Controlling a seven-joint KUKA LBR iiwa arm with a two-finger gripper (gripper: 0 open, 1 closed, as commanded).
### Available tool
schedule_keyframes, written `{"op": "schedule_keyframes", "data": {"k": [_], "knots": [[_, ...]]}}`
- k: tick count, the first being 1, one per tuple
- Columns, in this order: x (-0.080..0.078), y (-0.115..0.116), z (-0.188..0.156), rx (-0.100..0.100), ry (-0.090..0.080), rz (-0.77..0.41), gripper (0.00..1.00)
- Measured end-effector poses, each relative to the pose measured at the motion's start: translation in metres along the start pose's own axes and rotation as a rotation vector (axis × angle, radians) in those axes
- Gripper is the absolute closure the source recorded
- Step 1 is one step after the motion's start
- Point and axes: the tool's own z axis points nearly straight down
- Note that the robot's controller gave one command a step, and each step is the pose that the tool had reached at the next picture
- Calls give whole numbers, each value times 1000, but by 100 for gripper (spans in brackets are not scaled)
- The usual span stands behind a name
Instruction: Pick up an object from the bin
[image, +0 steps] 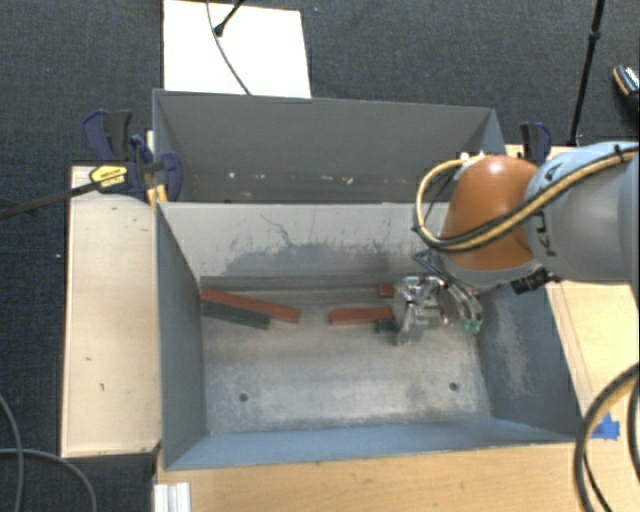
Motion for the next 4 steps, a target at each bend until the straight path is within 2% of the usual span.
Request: {"op": "schedule_keyframes", "data": {"k": [4], "knots": [[0, 0, 0, 0, 0, 5, 100]]}}
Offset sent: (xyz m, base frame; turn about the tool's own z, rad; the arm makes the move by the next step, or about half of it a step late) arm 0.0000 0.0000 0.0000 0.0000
